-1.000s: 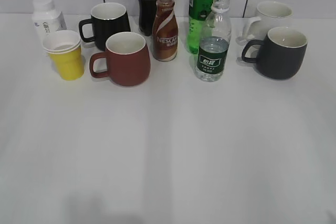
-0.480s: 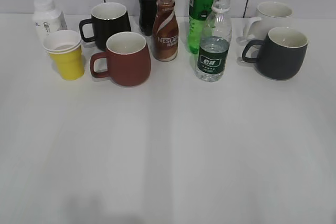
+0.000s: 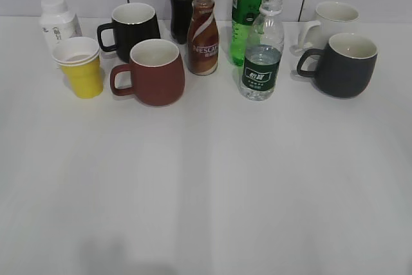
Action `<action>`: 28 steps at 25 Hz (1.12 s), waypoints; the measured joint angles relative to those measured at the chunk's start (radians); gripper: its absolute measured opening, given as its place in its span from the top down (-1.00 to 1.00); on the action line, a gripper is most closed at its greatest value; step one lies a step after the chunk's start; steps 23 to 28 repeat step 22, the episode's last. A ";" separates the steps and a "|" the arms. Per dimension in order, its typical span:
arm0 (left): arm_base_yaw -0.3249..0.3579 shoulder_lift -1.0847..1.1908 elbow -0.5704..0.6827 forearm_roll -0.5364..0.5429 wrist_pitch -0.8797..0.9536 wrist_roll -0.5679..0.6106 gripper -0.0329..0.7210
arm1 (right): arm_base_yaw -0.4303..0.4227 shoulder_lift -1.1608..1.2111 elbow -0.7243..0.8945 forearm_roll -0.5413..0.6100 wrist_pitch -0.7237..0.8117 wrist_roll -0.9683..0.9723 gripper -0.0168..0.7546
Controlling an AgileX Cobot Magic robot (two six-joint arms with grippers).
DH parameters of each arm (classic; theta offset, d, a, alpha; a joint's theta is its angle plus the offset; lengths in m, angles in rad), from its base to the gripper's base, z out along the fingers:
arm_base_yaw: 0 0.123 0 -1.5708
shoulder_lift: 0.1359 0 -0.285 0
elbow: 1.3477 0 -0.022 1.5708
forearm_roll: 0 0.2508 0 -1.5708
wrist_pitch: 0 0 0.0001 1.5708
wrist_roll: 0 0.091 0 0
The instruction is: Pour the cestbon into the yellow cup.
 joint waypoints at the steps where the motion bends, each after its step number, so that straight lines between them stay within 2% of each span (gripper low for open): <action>1: -0.002 0.000 0.000 0.000 0.000 0.000 -0.37 | 0.000 0.000 0.000 0.000 0.000 0.000 -0.51; 28: -0.004 0.000 0.000 0.000 -0.001 0.000 -0.32 | 0.000 0.000 0.000 0.000 0.000 0.000 -0.51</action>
